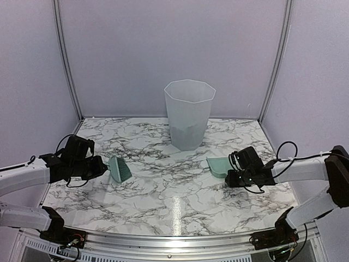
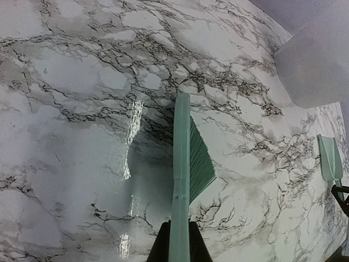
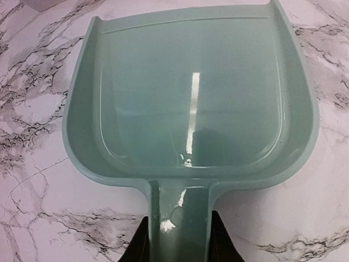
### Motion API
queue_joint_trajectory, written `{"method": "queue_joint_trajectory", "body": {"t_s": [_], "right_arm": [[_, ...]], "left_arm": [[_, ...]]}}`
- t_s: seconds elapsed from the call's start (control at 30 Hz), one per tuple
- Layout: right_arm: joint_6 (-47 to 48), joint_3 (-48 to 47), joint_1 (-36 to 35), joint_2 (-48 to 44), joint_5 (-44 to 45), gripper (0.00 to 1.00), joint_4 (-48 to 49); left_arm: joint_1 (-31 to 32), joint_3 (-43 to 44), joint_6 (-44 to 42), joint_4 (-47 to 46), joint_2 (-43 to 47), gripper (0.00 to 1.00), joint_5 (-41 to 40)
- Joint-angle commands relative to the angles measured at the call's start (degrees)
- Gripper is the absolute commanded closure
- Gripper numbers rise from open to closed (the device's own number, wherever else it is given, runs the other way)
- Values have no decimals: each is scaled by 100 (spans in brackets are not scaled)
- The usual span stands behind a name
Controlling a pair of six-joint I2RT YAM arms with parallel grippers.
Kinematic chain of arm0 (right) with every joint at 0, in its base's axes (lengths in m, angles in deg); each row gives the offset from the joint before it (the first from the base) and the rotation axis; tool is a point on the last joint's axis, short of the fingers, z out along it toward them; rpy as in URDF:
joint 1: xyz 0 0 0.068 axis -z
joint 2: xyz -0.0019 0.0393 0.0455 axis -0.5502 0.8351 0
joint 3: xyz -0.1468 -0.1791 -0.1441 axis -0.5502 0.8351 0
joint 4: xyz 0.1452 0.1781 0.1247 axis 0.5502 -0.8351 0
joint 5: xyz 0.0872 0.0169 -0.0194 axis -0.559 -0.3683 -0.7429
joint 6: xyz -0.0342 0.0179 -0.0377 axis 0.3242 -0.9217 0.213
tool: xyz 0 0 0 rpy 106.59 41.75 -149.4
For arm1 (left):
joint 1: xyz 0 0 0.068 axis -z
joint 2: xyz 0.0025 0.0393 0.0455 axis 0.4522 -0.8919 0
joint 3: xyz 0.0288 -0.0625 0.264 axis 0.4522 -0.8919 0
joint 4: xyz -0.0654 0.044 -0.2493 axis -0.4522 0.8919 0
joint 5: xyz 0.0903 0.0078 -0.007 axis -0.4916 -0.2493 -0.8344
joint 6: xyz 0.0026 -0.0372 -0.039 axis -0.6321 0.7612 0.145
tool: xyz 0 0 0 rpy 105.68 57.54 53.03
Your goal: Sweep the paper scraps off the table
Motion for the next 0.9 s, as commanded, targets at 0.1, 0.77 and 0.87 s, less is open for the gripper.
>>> {"method": "queue_joint_trajectory", "body": {"t_s": [0.1,0.77,0.87], "right_arm": [[8,-224,-107,314,-148,93,104],[-45,-423,-108,-16,-47,58,-231],[2,-569,-103,-229,109,53,-387]], "left_arm": [[19,-375,54,243,-301,94,19],[19,-301,36,317,-481,33,-56],[14,-196,-4,449,-415,24,-139]]}}
